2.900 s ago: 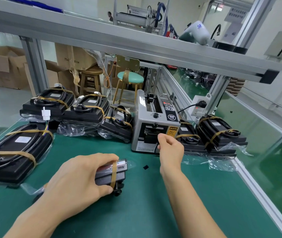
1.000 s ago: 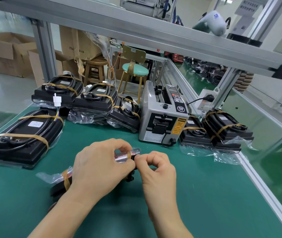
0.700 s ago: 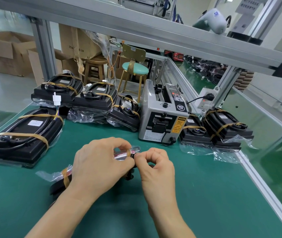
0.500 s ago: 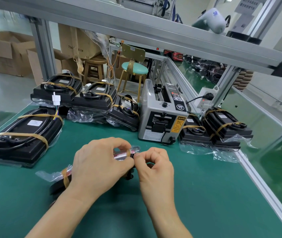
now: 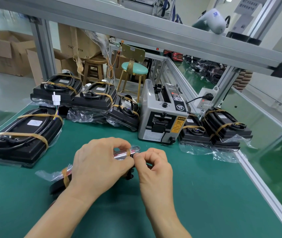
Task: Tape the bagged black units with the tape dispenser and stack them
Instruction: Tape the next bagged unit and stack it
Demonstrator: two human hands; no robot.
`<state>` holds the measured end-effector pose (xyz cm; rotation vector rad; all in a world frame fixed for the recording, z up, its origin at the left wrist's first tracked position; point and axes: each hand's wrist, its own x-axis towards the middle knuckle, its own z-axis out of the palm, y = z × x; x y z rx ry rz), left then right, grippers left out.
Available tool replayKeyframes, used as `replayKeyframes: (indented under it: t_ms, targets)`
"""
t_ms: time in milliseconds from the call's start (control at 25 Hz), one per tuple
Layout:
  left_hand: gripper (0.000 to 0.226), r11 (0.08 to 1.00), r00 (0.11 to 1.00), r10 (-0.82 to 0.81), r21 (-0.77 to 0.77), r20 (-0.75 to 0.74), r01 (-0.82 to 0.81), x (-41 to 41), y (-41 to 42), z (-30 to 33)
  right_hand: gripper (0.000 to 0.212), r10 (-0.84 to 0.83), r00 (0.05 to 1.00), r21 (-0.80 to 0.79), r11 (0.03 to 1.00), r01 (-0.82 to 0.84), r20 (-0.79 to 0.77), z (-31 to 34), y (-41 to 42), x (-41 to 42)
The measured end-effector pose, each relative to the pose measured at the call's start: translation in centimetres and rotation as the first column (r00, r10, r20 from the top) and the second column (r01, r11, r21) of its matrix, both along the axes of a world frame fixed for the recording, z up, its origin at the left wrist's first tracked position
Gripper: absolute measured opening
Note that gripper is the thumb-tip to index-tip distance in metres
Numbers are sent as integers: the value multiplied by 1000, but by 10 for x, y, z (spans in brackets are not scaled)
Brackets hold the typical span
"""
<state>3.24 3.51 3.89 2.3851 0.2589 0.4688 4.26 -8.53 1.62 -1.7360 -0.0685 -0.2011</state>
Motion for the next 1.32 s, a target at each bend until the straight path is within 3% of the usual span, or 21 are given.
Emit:
replayKeyframes:
  t_ms: [280, 520, 680, 800, 920, 1160, 1240, 1320]
  targets:
    - [24, 1000, 1000, -19, -4, 1, 19, -1, 0, 0, 28, -39, 999, -13, 999, 39, 15, 1, 2, -5]
    - [13, 998, 999, -46, -38, -9, 45, -1, 1, 2, 17, -99, 995, -32, 995, 99, -15, -4, 4, -2]
    - [14, 998, 999, -44, -45, -20, 43, -1, 0, 3, 8, -110, 987, 134, 983, 126, -117, -11, 3, 3]
    - [15, 997, 998, -53, -49, -15, 52, -1, 1, 2, 8, -35, 997, 184, 982, 47, -70, -11, 1, 0]
    - [18, 996, 997, -74, -46, -24, 73, 0, 3, 2, 10, 43, 999, 133, 990, -42, -9, -11, 0, 1]
    - [34, 985, 989, -148, -85, -5, 147, 0, 5, 6, 11, 158, 984, 197, 971, -139, -85, -12, -6, 9]
    - [40, 977, 978, -209, -39, -16, 208, -1, 11, 4, 14, 201, 977, 97, 976, -193, -77, -10, -8, 14]
    - [58, 950, 956, -278, 121, -94, 289, -2, 14, 2, 16, 249, 962, 39, 968, -246, -112, -7, -12, 23]
